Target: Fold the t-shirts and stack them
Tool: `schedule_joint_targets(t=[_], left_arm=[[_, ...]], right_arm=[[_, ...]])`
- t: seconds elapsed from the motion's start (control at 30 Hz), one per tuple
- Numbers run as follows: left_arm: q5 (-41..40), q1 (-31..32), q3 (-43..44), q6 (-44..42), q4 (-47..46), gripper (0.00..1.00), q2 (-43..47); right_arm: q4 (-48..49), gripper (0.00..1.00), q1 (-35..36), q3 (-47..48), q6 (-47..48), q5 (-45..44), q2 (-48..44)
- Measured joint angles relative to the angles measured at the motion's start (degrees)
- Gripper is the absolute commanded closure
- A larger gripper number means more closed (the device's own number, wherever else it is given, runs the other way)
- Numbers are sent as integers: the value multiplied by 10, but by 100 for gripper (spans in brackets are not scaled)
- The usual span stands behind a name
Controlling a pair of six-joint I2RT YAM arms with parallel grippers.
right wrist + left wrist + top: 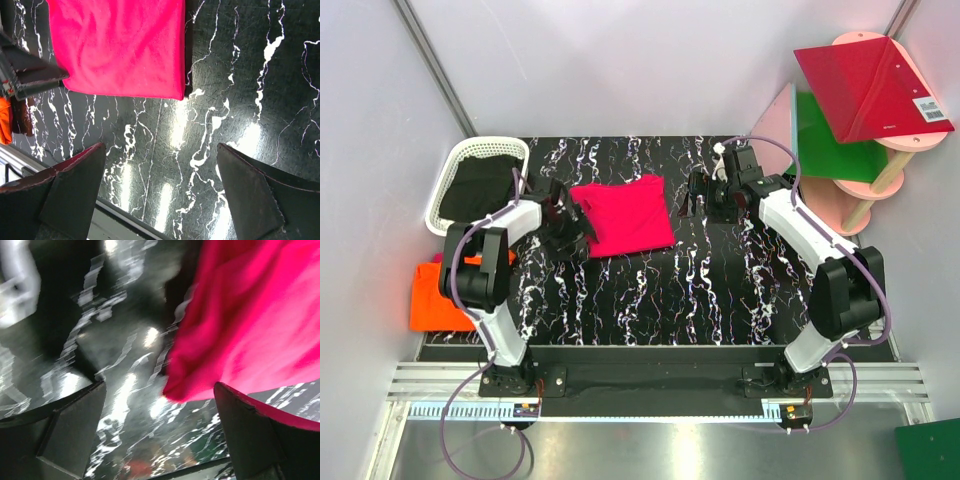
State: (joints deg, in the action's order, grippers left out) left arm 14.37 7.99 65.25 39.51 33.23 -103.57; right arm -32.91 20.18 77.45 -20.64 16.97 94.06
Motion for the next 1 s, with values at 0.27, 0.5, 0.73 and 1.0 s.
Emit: schedule_joint_targets(t=[0.27, 0.5, 0.73, 1.0], left_arm=[[8, 45, 91, 32, -33, 1, -74], [32, 64, 157, 51, -57, 100, -150], [63, 62, 158, 28, -62, 100, -154], [-4, 61, 1, -23, 32, 100, -10]], right_arm=[[1, 0, 0, -1, 0, 0, -12], [1, 0, 0, -23, -3, 0, -30], [0, 0, 0, -33, -6, 2, -33], [1, 0, 0, -33, -13, 11, -33]])
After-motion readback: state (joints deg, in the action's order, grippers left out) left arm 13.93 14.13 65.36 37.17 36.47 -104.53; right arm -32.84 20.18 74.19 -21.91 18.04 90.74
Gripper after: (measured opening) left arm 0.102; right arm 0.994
